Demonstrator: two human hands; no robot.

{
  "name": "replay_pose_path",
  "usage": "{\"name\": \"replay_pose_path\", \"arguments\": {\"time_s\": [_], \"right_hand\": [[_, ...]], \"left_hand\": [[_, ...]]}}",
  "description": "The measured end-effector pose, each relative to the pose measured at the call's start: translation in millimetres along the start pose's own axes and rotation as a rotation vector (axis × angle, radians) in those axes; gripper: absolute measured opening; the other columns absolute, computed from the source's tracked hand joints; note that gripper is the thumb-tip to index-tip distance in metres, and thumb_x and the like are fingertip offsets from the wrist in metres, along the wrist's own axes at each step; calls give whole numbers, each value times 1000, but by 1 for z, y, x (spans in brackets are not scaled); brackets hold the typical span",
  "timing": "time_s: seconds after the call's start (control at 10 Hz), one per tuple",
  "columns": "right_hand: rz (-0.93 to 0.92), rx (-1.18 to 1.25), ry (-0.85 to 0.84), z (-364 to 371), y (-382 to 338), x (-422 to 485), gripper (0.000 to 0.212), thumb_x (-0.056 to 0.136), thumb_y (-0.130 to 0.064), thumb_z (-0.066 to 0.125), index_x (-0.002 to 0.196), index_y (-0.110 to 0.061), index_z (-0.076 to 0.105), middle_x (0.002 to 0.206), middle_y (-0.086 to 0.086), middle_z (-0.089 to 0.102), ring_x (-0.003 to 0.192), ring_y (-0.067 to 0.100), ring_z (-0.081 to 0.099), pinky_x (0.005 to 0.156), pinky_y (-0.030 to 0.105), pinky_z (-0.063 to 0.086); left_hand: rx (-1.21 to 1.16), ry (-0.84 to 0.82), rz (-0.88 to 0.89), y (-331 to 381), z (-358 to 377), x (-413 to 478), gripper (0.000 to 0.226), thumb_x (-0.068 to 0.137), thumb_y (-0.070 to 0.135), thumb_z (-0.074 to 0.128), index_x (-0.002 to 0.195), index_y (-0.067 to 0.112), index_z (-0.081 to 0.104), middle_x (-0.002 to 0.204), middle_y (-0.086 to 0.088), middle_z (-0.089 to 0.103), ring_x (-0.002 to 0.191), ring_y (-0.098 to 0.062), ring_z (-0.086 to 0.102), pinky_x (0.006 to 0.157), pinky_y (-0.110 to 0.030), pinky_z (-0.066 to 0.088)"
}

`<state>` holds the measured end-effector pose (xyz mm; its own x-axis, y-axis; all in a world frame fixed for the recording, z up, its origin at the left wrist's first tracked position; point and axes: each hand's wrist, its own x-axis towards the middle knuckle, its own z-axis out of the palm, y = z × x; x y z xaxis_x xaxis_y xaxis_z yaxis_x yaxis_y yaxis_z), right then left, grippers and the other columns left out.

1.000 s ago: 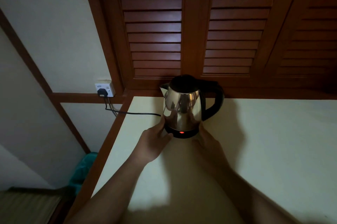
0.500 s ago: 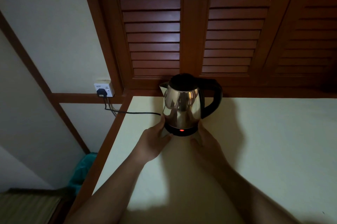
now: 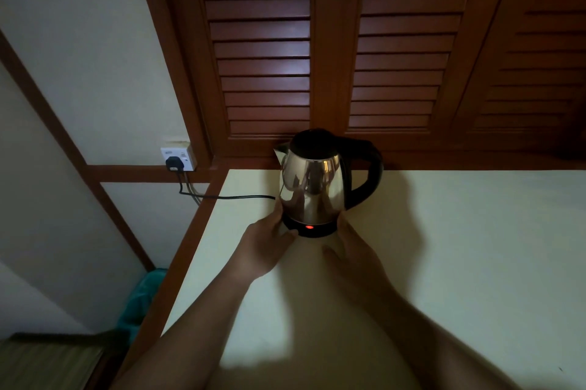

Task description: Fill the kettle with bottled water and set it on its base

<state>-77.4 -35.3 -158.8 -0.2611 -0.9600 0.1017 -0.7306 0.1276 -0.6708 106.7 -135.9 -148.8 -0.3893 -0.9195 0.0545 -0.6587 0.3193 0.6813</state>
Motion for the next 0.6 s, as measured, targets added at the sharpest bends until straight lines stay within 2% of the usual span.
{"name": "replay_pose_path", "arguments": {"time_s": [0.1, 0.3, 0.4, 0.6], "right_hand": [[-2, 2, 7, 1, 0, 2, 78, 100, -30, 55, 161, -18, 8, 167, -4, 16, 151, 16, 23, 108, 15, 16], [4, 39, 17, 0, 0, 3, 77, 100, -29, 54, 161, -20, 8, 167, -4, 17, 151, 17, 24, 116, 24, 22], [-5, 22, 15, 2, -1, 0, 75, 101, -29, 53, 160, -19, 8, 167, -3, 18, 151, 17, 24, 116, 24, 21], [13, 61, 54, 3, 0, 0, 77, 101, -32, 53, 160, -24, 4, 167, -7, 17, 150, 14, 24, 109, 15, 15]], "left_hand": [[-18, -7, 1, 1, 2, -3, 82, 100, 34, 65, 167, 34, 17, 153, 7, 57, 139, -18, 55, 91, -10, 35], [4, -26, 0, 2, 4, -6, 83, 103, 30, 62, 167, 32, 10, 156, 3, 55, 139, -21, 55, 89, -8, 33], [5, -41, 3, 2, 5, -9, 82, 103, 31, 61, 168, 31, 9, 158, 2, 52, 141, -22, 53, 92, -8, 32], [-42, -16, -3, 8, 2, -11, 80, 103, 35, 61, 167, 35, 12, 157, 4, 53, 139, -20, 55, 90, -8, 33]]}}
